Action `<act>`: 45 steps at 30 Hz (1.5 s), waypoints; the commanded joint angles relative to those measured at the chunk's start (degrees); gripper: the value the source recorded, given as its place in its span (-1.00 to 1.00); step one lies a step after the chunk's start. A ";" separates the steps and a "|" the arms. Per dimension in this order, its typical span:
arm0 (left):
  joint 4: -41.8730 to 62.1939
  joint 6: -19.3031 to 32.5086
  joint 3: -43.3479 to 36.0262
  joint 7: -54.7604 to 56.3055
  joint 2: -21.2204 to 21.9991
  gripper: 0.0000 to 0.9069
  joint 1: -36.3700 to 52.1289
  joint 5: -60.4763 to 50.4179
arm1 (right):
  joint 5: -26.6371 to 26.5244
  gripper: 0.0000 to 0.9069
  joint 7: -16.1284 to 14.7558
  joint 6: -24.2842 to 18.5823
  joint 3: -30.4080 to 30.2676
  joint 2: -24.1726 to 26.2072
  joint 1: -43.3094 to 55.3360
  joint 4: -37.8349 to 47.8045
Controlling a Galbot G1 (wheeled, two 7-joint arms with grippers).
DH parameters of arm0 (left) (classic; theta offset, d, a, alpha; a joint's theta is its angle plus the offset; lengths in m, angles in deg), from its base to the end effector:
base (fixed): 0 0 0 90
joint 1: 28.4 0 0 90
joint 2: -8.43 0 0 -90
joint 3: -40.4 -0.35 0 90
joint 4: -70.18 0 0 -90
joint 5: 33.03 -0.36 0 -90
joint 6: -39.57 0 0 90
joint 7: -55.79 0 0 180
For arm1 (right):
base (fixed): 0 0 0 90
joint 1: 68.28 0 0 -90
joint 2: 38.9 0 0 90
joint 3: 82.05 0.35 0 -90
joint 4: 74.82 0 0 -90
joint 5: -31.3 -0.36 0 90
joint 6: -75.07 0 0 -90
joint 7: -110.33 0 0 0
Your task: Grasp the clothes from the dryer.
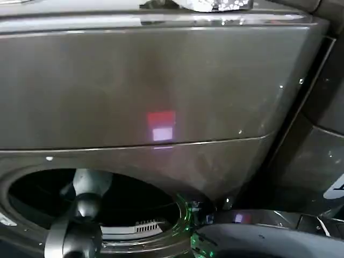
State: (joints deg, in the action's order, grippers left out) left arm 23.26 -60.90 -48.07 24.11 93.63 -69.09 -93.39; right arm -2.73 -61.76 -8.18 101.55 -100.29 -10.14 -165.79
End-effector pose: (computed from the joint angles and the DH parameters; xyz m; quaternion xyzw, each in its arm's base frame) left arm 0.6212 0.0569 -0.1874 -0.1279 -0.8489 -0.4773 0.1877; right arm -0.0878 -0.4801 -0.0984 0.6624 0.7285 -0.0995 0.1433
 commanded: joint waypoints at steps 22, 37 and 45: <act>11.04 14.54 -0.71 -26.49 -4.77 1.00 7.00 -19.48 | 3.50 1.00 -0.69 -2.29 -3.12 -3.09 -0.20 -2.81; 18.88 16.61 -0.13 -19.96 -5.52 1.00 6.18 -16.06 | 5.46 1.00 -0.89 -3.75 -5.02 -4.54 0.39 -2.46; 20.39 16.74 1.35 -24.75 -5.90 -0.82 6.28 -15.42 | 5.64 1.00 -0.89 -4.11 -5.28 -4.56 0.21 -1.94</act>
State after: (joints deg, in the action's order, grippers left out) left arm 41.42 -44.27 -47.50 1.57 87.97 -62.54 -110.67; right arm 2.66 -62.65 -12.04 96.53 -104.72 -9.87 -167.81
